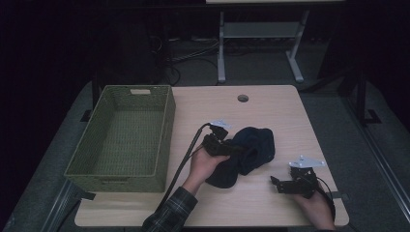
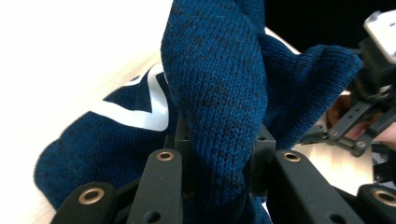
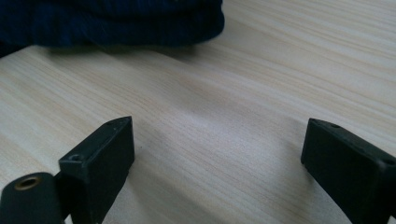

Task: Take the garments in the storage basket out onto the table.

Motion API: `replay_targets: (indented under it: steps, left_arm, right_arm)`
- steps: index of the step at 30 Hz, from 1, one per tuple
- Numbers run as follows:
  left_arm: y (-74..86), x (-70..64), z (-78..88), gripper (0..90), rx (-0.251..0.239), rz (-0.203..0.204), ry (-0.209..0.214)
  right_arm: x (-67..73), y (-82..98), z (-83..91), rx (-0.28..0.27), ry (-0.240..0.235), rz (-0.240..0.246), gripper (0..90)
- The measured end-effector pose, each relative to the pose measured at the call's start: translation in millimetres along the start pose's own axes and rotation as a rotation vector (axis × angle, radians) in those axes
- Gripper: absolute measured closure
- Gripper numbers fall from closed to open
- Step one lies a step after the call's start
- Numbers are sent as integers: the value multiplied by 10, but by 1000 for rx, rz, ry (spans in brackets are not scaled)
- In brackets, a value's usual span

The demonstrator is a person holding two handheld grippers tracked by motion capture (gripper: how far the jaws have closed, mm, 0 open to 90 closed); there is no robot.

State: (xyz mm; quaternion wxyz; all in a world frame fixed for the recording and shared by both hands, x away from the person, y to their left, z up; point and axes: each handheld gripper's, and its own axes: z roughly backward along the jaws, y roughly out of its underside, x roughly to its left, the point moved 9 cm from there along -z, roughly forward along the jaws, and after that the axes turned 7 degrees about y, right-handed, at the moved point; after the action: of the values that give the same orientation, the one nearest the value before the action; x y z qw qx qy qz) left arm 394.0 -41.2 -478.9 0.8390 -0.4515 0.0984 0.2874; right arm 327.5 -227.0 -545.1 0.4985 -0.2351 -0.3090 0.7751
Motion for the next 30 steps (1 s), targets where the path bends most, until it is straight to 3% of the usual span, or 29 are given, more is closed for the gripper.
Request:
replay_targets:
  steps: [5,8,15,22,26,28,30]
  left_arm:
    - [69,19,-110,722,12,8,3]
    - [56,1,-92,698,10,6,7]
    - [-10,-27,124,392,-21,-20,-6]
    - [-65,-76,417,228,-66,-62,-44]
    - [-42,-120,570,249,-67,-87,-51]
    - [-23,-142,647,301,-74,-99,-53]
    - [3,-183,723,416,-83,-109,-35]
  right_arm:
    - [0,0,-1,-1,0,1,94]
    - [0,-1,-1,-1,-1,1,94]
    - [-1,-1,-1,-1,-1,3,94]
    - [-1,0,-1,-1,-1,4,94]
    - [-3,-1,-1,-2,-1,5,94]
    - [-2,-1,0,-2,0,4,94]
    - [-2,-1,-1,-2,0,4,94]
